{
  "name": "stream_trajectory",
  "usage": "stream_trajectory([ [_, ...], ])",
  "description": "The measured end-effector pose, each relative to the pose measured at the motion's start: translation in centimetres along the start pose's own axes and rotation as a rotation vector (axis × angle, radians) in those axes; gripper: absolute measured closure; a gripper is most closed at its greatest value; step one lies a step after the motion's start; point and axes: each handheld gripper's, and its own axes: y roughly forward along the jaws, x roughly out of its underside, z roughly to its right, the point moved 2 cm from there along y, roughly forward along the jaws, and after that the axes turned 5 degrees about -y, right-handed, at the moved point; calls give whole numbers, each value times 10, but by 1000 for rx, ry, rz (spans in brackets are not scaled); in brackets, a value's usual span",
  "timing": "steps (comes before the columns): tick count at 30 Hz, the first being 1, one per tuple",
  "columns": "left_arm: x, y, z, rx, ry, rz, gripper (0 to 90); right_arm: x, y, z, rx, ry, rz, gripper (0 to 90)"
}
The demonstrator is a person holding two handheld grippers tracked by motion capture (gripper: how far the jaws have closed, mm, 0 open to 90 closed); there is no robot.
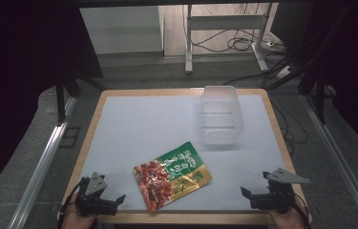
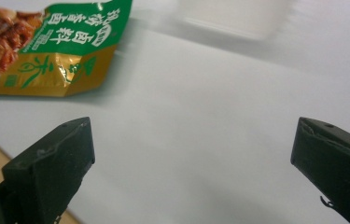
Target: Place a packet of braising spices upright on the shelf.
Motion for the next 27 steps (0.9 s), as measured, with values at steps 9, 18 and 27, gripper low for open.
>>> stream_trajectory([
  [9, -1, -6, -4, 33, -42, 86, 0, 7, 2, 1, -48, 4, -3, 0],
  [18, -2, -5, -2, 37, -28, 95, 3, 7, 0, 4, -30, 13, 9, 0],
  [27, -2, -2, 0, 21, -7, 62, 0, 7, 2, 1, -22, -13, 1, 0],
])
